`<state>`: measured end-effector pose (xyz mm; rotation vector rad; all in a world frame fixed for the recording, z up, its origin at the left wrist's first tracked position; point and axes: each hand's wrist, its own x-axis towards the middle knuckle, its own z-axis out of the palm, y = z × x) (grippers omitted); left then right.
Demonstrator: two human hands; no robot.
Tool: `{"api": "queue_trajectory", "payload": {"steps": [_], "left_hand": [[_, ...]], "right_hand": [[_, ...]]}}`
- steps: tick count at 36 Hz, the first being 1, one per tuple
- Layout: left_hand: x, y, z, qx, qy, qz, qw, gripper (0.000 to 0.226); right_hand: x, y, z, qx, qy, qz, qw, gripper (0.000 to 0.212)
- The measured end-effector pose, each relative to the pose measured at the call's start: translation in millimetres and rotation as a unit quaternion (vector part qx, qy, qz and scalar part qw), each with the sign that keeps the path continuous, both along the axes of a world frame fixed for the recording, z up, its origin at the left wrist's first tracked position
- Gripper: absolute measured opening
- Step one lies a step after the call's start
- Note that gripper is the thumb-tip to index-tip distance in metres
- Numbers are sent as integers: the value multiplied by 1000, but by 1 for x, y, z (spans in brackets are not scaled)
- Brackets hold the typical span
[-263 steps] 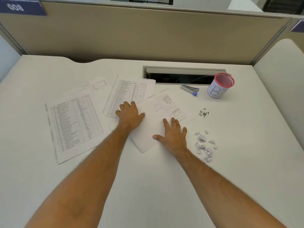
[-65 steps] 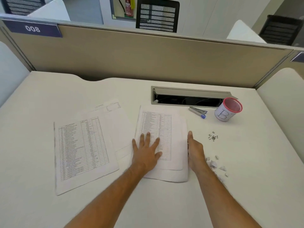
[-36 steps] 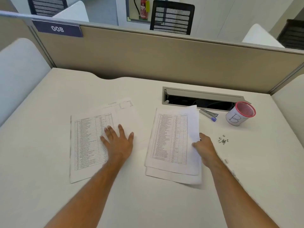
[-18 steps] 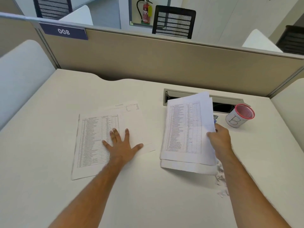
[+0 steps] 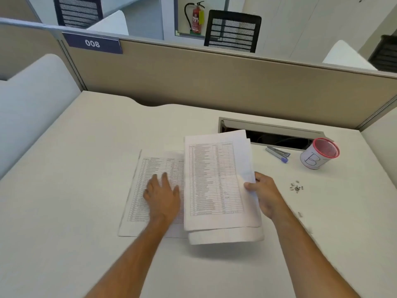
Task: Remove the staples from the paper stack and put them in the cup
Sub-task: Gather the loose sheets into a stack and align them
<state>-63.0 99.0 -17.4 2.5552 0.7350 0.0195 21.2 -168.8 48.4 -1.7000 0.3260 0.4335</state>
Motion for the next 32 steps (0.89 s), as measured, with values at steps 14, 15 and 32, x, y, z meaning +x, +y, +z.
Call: {"api": "queue_trajectory", "payload": {"steps": [14, 15, 32], "left_hand": [[27, 70, 20, -8, 175, 194, 965, 107], [28, 71, 21, -22, 182, 199, 963, 102], [27, 96, 131, -32, -167, 57, 984, 20]], "right_hand": [[2, 60, -24, -106, -20, 22, 994, 28], [1, 61, -25, -108, -16, 24, 994, 29], [-2, 63, -31, -141, -18, 21, 990, 30]]}}
